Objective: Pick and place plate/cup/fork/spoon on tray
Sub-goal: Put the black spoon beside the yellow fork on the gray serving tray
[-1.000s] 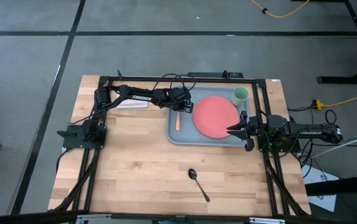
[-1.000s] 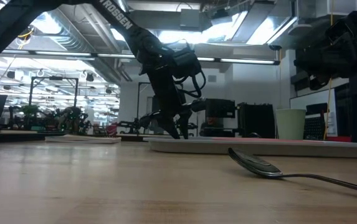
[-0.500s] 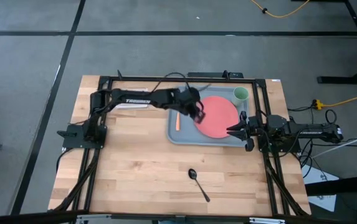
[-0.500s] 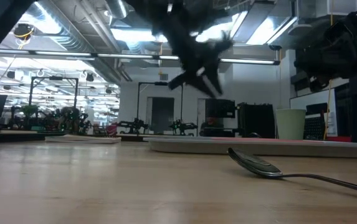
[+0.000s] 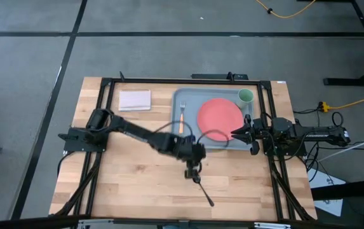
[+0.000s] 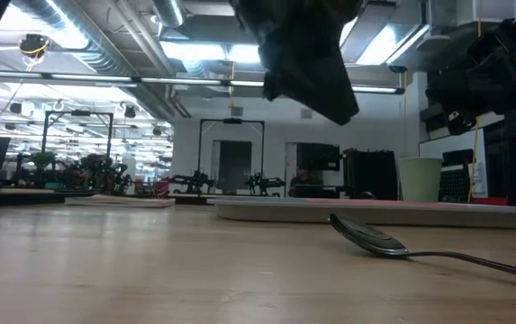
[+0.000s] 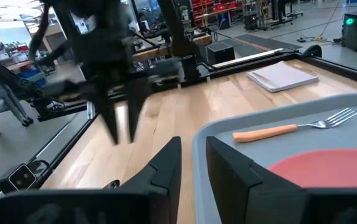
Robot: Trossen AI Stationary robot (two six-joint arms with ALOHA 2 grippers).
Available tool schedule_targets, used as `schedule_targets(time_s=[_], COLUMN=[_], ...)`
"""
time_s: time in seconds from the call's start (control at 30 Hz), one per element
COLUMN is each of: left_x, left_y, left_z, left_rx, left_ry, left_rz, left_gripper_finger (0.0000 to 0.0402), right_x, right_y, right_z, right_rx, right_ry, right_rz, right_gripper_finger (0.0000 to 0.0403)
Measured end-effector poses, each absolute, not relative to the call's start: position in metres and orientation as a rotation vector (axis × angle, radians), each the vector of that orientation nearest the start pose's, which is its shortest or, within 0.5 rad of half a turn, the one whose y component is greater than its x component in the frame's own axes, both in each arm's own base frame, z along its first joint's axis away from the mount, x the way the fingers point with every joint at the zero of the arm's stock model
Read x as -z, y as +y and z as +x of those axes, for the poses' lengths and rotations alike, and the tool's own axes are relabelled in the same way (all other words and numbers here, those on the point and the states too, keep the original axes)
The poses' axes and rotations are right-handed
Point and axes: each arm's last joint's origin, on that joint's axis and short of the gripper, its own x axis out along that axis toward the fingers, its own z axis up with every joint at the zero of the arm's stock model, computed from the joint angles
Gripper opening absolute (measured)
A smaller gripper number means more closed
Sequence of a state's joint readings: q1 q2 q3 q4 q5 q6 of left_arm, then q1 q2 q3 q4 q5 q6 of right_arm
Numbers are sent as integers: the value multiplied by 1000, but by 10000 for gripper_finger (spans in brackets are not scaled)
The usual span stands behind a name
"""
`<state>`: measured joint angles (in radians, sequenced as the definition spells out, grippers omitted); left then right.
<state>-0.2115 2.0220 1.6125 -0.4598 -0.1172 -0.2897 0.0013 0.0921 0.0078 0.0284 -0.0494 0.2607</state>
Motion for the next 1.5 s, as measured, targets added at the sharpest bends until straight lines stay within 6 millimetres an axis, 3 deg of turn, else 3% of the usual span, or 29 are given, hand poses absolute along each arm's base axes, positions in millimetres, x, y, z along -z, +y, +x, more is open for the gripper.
schedule_targets(time_s=[0.2,0.33,0.57,0.8,1.2,1.5], left_x=[-199,-186,-146,-143,-150,-148], left_y=[-126,-137,-148,-172,-192,-193], left_z=[435,441,458,466,464,462], left_rx=[20,51,104,178,369,460], left_ry=[702,633,594,580,573,527], left_rz=[-88,-97,-116,-107,-174,145], left_gripper_finger=[85,85,85,85,85,85], right_x=[-162,-162,-161,-160,-161,-161], right_y=[2,2,2,2,2,2], right_z=[103,103,103,104,104,104], right_rx=[-43,-43,-47,-48,-49,-49], right_ry=[62,62,67,75,74,73], right_rz=[264,263,276,285,259,248], right_gripper_finger=[79,79,79,79,79,79])
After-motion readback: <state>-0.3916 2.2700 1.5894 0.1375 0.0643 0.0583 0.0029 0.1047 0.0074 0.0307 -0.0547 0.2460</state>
